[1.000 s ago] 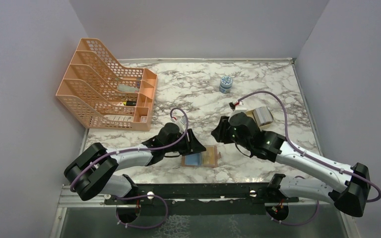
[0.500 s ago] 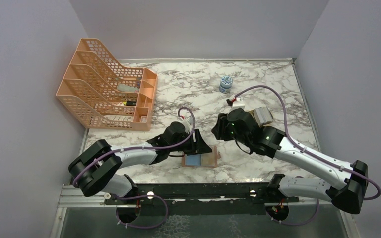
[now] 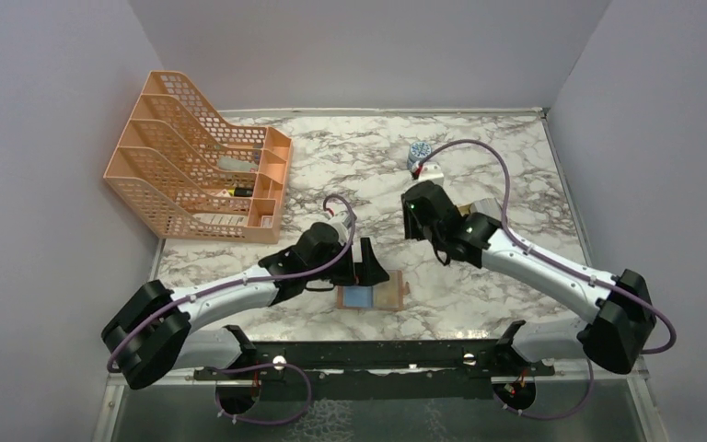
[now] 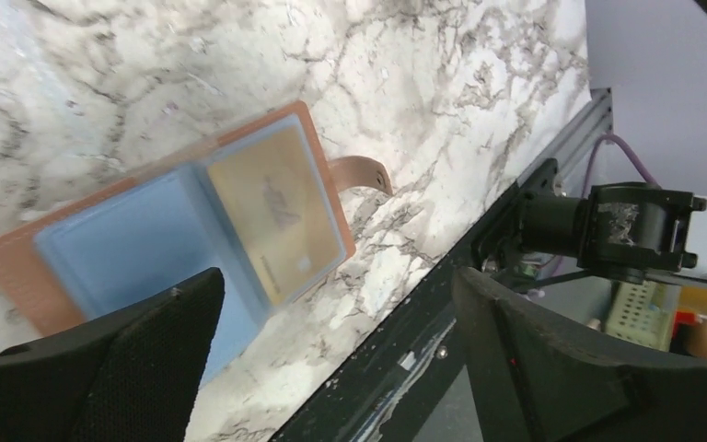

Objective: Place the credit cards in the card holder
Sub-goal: Turn over the card slot in the card holder, then pick up the credit card from the storage box.

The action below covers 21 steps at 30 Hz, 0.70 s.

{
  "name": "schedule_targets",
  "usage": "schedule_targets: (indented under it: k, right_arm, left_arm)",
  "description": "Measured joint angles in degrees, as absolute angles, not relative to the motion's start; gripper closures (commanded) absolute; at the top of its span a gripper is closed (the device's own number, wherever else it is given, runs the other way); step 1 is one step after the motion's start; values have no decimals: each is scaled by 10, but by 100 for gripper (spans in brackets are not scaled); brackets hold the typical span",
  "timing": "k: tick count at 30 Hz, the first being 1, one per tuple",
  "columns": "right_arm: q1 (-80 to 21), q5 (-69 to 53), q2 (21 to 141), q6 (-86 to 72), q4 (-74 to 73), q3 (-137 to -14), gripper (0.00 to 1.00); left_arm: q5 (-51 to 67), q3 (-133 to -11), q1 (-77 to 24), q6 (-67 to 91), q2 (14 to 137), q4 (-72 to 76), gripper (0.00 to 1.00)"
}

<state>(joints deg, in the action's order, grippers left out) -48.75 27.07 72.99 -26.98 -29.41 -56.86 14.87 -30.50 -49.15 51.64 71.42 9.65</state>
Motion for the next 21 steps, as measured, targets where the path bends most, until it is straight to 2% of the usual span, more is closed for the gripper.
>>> schedule_targets:
  k: [9, 21]
  right_arm:
    - [-332, 314, 816, -182, -289, -608, 55]
    - [-246, 404, 921, -121, -316, -635, 53]
  left_arm:
    - [65, -363, -491, 436, 621, -63, 1]
    - [18, -388, -491, 340, 549, -189, 1]
